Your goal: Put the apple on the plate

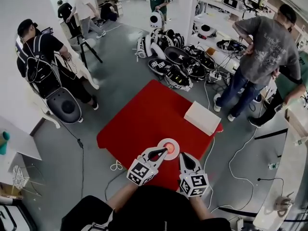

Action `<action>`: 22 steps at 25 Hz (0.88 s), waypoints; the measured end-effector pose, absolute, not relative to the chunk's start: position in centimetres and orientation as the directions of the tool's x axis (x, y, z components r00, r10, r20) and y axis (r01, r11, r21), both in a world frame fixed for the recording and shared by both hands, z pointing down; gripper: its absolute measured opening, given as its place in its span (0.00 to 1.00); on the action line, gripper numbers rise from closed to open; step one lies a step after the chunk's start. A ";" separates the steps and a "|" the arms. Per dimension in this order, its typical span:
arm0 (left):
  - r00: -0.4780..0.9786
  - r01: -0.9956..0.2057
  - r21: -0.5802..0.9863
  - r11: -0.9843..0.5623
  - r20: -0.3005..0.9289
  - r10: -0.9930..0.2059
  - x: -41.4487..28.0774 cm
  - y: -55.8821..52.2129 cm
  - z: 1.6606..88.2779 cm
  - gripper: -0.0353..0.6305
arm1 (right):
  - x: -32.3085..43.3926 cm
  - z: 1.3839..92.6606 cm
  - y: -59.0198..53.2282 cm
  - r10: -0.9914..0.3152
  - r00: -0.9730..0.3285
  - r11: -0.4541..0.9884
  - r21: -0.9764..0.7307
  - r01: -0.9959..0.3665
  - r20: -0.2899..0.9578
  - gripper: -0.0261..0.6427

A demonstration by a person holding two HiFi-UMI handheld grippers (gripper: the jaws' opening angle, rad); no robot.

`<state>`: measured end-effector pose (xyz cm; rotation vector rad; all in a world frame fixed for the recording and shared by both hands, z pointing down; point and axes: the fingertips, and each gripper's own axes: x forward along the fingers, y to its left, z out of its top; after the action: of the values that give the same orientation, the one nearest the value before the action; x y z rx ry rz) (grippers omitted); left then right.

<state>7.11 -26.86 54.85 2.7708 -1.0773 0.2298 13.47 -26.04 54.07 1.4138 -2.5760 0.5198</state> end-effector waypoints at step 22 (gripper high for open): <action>0.724 -0.682 0.101 -0.724 0.236 -0.649 6.6 -25.9 55.7 0.06 | 12.6 53.8 -25.2 -0.777 -0.552 0.519 -0.188 -0.834 0.304 0.05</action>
<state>6.64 -25.92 55.73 2.7460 -1.0706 0.2738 12.56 -25.18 53.76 1.3807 -2.5755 0.4674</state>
